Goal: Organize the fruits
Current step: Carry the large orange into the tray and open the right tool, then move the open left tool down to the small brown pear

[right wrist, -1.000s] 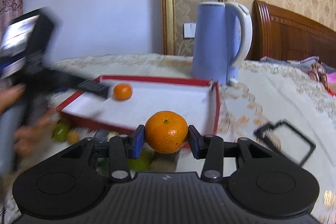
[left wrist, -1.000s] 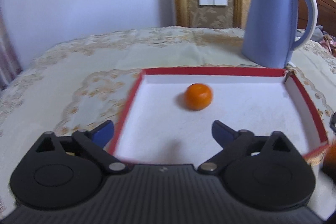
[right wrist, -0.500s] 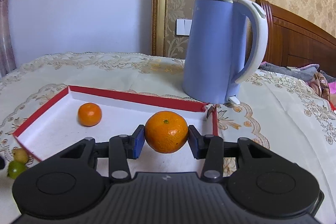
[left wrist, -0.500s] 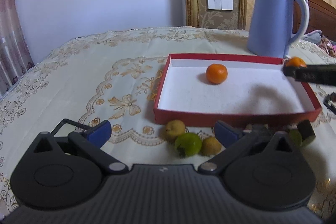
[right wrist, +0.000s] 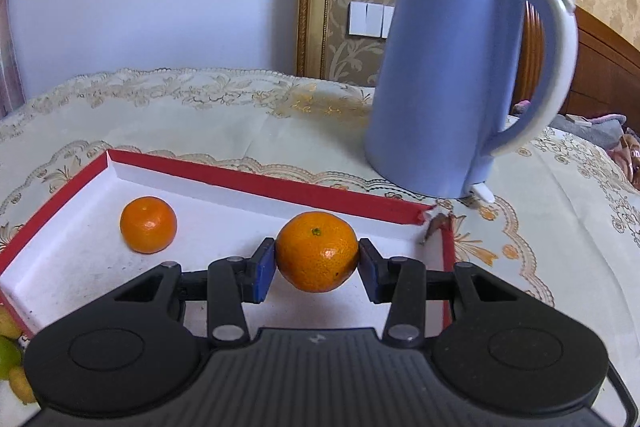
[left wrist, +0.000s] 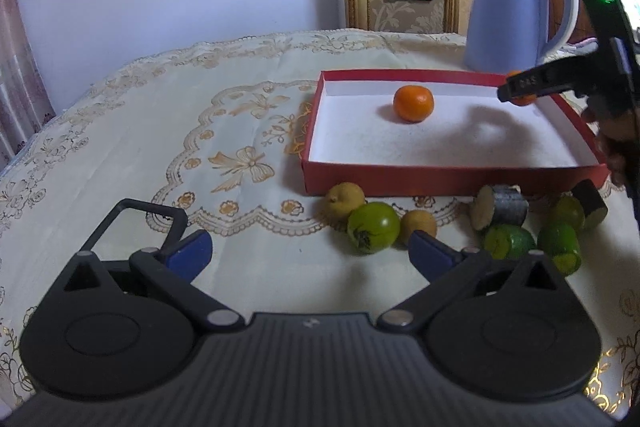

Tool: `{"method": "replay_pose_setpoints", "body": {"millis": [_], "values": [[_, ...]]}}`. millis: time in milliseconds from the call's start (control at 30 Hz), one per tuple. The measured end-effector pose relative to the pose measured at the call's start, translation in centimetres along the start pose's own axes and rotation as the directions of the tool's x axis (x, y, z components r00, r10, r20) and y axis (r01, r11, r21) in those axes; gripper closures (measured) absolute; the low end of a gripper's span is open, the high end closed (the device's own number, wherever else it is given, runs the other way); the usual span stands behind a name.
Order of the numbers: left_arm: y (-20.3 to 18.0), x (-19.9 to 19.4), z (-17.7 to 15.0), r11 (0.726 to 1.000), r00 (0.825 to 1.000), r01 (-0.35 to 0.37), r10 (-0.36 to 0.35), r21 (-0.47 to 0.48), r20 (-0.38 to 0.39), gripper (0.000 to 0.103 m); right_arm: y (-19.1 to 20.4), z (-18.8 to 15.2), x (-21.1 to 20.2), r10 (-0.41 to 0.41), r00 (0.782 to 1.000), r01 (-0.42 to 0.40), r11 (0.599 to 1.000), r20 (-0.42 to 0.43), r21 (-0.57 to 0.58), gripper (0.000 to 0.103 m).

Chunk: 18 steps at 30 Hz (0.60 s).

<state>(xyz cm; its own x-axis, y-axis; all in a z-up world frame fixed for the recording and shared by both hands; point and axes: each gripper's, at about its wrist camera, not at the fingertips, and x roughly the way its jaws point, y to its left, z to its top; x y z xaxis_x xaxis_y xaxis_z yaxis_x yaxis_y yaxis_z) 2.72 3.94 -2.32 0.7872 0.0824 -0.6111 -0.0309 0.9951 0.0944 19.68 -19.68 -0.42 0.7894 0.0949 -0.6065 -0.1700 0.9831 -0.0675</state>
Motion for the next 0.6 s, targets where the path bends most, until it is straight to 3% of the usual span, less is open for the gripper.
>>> {"method": "replay_pose_setpoints", "body": {"millis": [167, 267, 333, 600], "values": [[-0.2, 0.2, -0.2, 1.000, 1.000, 0.004, -0.004, 0.006, -0.002, 0.000, 0.5, -0.3, 1.0, -0.016, 0.999, 0.016, 1.000, -0.035, -0.025, 0.059], [-0.3, 0.1, -0.2, 1.000, 1.000, 0.018, -0.018, 0.002, -0.002, 0.000, 0.7, -0.4, 1.0, -0.027, 0.999, 0.026, 0.999, -0.031, -0.032, 0.043], [-0.2, 0.1, -0.2, 1.000, 1.000, 0.030, -0.030, -0.004, -0.001, 0.000, 0.7, -0.3, 0.5, -0.038, 0.999, 0.038, 0.999, -0.009, -0.033, 0.037], [-0.7, -0.3, -0.1, 0.995, 0.995, 0.100, -0.100, -0.020, -0.007, 0.000, -1.0, -1.9, -6.3, -0.019, 0.992, 0.013, 0.999, 0.124, 0.051, 0.037]]}}
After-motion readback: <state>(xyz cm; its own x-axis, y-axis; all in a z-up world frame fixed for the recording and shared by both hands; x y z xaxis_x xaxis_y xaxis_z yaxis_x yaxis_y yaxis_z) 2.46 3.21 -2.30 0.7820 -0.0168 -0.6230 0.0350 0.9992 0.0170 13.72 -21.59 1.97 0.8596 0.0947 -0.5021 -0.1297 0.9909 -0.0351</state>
